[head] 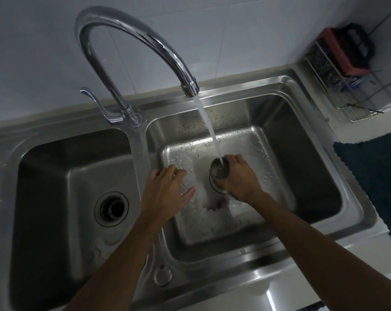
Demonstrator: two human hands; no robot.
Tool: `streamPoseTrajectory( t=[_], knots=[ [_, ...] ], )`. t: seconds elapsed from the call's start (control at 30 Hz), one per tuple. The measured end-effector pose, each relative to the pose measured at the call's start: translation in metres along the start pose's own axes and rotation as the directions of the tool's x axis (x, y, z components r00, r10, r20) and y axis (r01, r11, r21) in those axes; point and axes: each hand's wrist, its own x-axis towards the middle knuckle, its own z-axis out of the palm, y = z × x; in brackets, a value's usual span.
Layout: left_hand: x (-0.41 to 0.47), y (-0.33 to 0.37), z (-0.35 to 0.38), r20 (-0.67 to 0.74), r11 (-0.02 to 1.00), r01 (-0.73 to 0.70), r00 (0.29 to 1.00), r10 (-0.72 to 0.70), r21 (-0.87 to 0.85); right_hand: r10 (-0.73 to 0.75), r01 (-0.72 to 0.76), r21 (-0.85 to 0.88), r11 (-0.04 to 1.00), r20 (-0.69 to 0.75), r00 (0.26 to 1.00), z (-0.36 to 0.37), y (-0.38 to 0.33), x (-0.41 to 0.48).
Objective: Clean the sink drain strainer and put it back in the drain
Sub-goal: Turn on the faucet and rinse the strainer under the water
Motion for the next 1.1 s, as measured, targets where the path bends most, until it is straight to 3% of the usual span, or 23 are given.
streamPoseTrajectory(
  t=[0.4, 0.5, 0.57, 0.7, 0.8, 0.83, 0.87, 0.93, 1.0, 1.03, 1.1],
  knots=[
    [0.000, 0.002, 0.000, 0.002, 1.000, 0.015, 1.000, -0.015, 0.012, -0.119, 0.120, 0.007, 0.993, -0.056, 0.991, -0.006, -0.005, -0.016],
    [-0.001, 0.002, -0.001, -0.006, 1.000, 0.014, 1.000, -0.014, -0.002, -0.190, 0.191, -0.004, 0.982, 0.015, 0.982, 0.001, -0.003, -0.030],
    [-0.001, 0.002, -0.002, -0.006, 1.000, 0.015, 1.000, -0.015, -0.011, -0.200, 0.203, -0.011, 0.979, 0.141, 0.970, 0.010, 0.001, -0.038],
    [-0.001, 0.002, -0.002, 0.008, 1.000, 0.025, 1.000, -0.025, -0.005, -0.048, 0.068, -0.040, 0.997, 0.378, 0.925, 0.027, 0.013, -0.036],
    [-0.001, 0.002, -0.001, -0.002, 1.000, 0.026, 1.000, -0.026, -0.008, 0.074, -0.131, 0.138, 0.982, 0.359, 0.931, 0.035, 0.019, -0.023],
    [-0.001, 0.001, 0.000, -0.004, 1.000, 0.025, 1.000, -0.025, -0.008, 0.163, -0.266, 0.284, 0.921, 0.339, 0.926, 0.034, 0.019, -0.018],
    [-0.001, 0.001, 0.000, -0.005, 1.000, 0.024, 1.000, -0.024, -0.006, 0.281, -0.424, 0.464, 0.778, 0.347, 0.895, 0.031, 0.018, -0.012],
    [-0.001, 0.001, 0.000, -0.010, 1.000, 0.026, 1.000, -0.026, 0.002, 0.408, -0.651, 0.706, 0.277, 0.527, 0.745, 0.026, 0.018, 0.000],
    [-0.001, 0.001, 0.000, -0.012, 1.000, 0.028, 1.000, -0.028, 0.006, 0.308, -0.673, 0.722, -0.163, 0.685, 0.660, 0.021, 0.019, 0.009],
    [-0.001, 0.001, 0.000, -0.011, 1.000, 0.029, 1.000, -0.029, 0.003, 0.249, -0.648, 0.693, -0.317, 0.720, 0.648, 0.019, 0.020, 0.012],
    [-0.001, 0.001, 0.001, -0.016, 0.999, 0.031, 0.999, -0.031, -0.007, 0.151, -0.606, 0.624, -0.493, 0.748, 0.647, 0.017, 0.019, 0.015]
  ],
)
